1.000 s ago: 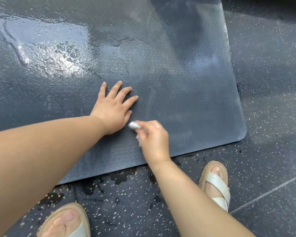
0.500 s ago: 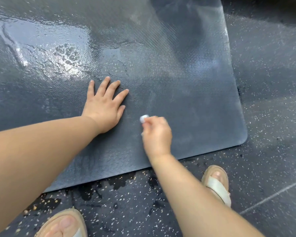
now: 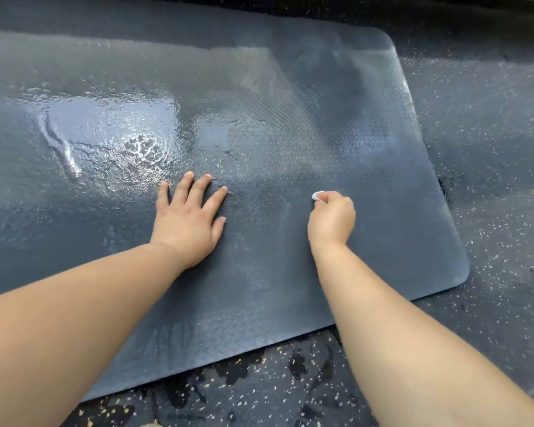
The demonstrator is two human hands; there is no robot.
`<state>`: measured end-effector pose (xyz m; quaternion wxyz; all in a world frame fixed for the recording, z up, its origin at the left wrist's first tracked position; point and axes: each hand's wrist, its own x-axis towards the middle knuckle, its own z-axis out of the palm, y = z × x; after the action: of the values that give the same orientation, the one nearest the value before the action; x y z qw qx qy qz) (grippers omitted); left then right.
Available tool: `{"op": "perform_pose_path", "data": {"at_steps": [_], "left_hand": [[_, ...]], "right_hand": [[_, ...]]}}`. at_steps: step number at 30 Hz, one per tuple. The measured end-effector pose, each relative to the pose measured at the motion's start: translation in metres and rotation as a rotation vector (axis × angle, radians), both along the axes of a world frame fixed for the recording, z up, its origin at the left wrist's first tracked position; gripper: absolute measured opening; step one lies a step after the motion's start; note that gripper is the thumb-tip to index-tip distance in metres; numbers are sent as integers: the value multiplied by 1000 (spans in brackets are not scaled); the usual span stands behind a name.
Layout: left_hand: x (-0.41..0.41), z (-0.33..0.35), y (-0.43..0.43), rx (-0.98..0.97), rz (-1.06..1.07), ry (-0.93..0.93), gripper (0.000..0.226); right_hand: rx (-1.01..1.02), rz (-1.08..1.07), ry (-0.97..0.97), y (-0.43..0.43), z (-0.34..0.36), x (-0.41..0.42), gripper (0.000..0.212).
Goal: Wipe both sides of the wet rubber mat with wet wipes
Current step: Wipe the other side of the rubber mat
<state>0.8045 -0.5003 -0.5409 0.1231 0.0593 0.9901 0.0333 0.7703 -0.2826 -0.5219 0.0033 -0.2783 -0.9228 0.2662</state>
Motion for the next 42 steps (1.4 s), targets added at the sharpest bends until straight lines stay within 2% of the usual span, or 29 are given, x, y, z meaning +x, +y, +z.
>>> {"op": "perform_pose_path", "data": {"at_steps": [2,4,6,7,9,12,15,17,20,24,26,28,30,34,36,39,42], "left_hand": [[1,3,1,-17,-11,-19,58],[-5,10,-1,-35,-49,-27,59],[-15,21,-6,-53,-106,-45,60],[-20,27,-9,-58,-131,-70,59],[-29,38,-14,-57,-170,-159,58],[-41,52,-19,-54,-251,-299,58],[-50,58,-25,-61,-354,-278,59],[-55,56,-34,-83,-369,-212,61],[-58,47,-44,-107,-305,-159,63],[-57,30,-46,-52,-227,-73,69],[-53,22,-44,-20,-209,-50,74],[-48,13,-44,-22,-179,-38,78],[-42,5,-47,-27,-137,-27,77],[-34,3,-51,28,-120,10,81],[-34,4,-51,67,-113,15,78],[-34,3,-50,105,-120,41,73],[-34,3,-51,128,-120,69,72]], "right_hand": [[-13,196,-1,-36,-3,19,27],[-37,481,-23,-68,-1,40,23],[-149,637,-35,-81,4,52,18],[-223,619,-15,-79,10,52,17],[-300,425,79,-60,20,35,15],[-174,91,143,-13,29,-6,15],[-85,-68,31,19,25,-37,17],[-110,-128,-31,18,18,-43,19],[-27,-28,-88,-13,11,-31,27],[-107,559,-118,-75,4,7,20],[-204,708,-57,-83,6,13,16],[-253,609,103,-69,12,-7,14],[-223,409,174,-40,20,-41,14],[-52,102,43,21,22,-101,19],[-16,54,-50,28,15,-111,23],[-18,21,-48,2,3,-108,26],[-13,181,-5,-46,0,-82,26]]}}
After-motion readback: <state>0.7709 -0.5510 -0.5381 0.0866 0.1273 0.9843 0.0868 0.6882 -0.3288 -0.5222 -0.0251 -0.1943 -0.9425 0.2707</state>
